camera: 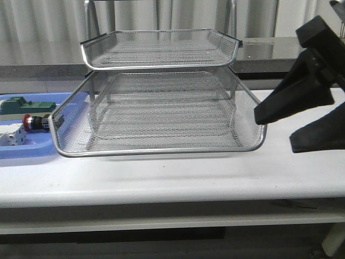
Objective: Place button on rack with both arms
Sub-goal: 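Release the tier and withdraw the right gripper upward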
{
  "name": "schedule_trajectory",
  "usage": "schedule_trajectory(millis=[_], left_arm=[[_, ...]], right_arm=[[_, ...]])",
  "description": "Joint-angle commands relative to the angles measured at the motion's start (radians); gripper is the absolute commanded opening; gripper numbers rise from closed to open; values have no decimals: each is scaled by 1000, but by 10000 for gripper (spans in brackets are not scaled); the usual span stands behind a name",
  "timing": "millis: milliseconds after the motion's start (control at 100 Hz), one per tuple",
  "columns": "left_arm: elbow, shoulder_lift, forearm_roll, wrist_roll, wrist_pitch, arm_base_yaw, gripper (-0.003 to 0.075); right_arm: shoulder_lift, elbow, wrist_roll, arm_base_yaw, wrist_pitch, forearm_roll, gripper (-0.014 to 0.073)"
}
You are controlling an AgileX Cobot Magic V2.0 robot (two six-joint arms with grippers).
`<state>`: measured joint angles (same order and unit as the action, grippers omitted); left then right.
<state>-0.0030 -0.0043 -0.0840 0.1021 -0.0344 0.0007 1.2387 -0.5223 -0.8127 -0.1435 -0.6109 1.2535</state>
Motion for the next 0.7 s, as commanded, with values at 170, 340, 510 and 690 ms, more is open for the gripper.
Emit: schedule_trajectory(millis=[170,340,510,690], left_arm=[[56,-31,0,9,87,-1,-21],[56,-31,0,9,87,-1,-21],[56,-31,0,9,87,-1,-21],[56,-31,0,9,87,-1,-21]], right_arm=[[-220,-68,339,4,-35,-423,487],[-329,-146,592,4,-104,-744,487],[-410,-210,740,4,-203,-973,487],[-510,-229,789,4,-279,-1114,487]])
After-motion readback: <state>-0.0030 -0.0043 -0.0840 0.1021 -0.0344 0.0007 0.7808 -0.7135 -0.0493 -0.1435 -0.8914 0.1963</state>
